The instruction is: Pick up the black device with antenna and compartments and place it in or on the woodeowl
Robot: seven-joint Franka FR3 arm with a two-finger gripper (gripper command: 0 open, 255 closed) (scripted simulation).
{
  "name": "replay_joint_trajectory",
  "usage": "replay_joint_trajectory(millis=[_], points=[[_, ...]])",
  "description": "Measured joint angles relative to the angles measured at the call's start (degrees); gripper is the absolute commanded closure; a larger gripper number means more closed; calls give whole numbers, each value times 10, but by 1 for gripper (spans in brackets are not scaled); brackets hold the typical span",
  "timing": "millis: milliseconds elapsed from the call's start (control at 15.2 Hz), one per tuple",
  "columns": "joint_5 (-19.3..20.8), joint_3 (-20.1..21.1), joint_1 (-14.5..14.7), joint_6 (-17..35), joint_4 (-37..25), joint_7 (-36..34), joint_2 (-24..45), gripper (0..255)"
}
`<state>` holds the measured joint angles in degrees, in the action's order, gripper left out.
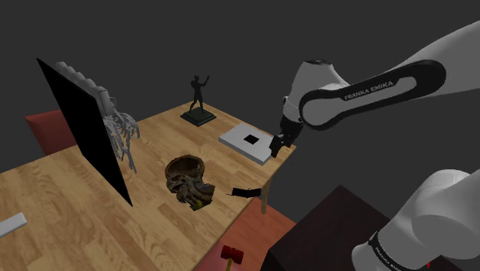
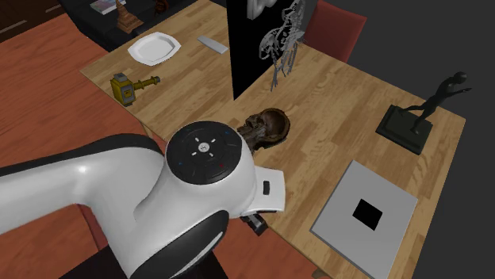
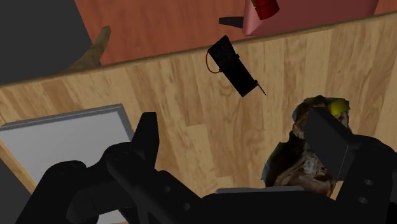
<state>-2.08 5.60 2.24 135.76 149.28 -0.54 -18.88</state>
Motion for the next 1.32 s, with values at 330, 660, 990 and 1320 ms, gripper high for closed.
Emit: replay_joint_trajectory(millis=[330, 660, 990, 1320], points=[[22, 6, -3, 99, -5, 5, 113, 0], [64, 11, -3, 176, -30, -11, 227, 0], [123, -6, 14, 244, -78, -42, 353, 0], [157, -29, 39, 289, -124, -60, 452, 0]])
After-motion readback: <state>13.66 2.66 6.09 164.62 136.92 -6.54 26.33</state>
